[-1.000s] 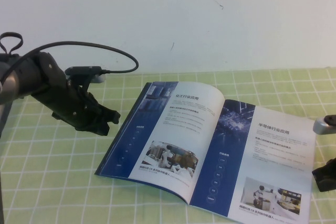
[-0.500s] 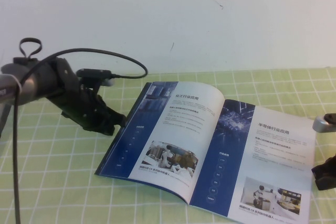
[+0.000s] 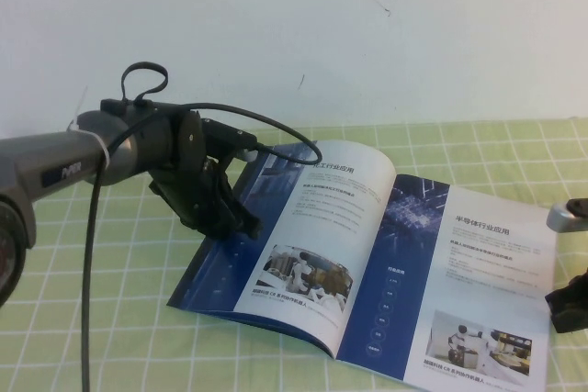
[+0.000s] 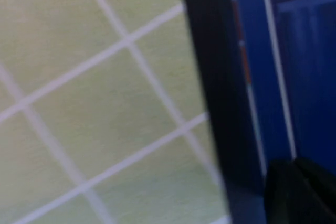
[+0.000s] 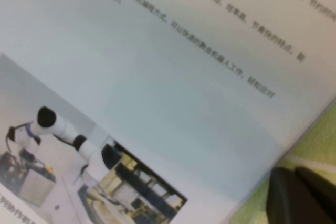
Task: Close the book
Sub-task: 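Close the open booklet and leave it lying on the table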
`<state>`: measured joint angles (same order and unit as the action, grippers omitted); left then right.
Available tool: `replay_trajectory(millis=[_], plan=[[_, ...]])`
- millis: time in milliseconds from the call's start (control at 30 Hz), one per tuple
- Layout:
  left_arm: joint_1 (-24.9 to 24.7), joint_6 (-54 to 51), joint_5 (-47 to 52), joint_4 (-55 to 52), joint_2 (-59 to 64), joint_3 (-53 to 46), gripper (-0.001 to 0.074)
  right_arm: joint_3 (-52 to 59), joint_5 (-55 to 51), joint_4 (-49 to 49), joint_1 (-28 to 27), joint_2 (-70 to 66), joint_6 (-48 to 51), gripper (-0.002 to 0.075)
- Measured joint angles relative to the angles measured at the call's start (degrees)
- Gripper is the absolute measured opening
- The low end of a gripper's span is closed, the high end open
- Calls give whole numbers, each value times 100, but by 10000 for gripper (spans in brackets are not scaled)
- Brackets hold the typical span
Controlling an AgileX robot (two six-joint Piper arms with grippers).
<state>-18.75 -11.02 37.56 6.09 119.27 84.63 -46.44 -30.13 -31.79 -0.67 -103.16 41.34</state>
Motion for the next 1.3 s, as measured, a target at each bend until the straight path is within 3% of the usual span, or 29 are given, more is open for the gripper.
replay_trajectory(millis=[200,400,667,1067,1200,1300], plan=[[24,787,297,-992,33,284,-3,-150,-281,-15,0,-10,106,-1],[34,935,319,-1163,33,284,-3,-718,-850,-69,264,136,129,-1],[56,1057,289,-1193,95,284,-3,-1073,-533,-167,755,-67,129,-1],[56,1026,296,-507,291,385,-3,-1189,-486,-131,784,-753,129,-1],[64,548,377,308,290,385,-3,-1202,-511,-131,761,-816,129,-1],[-38,-117,497,1516,322,385,-3,-1208,-531,-145,752,-838,129,-1]])
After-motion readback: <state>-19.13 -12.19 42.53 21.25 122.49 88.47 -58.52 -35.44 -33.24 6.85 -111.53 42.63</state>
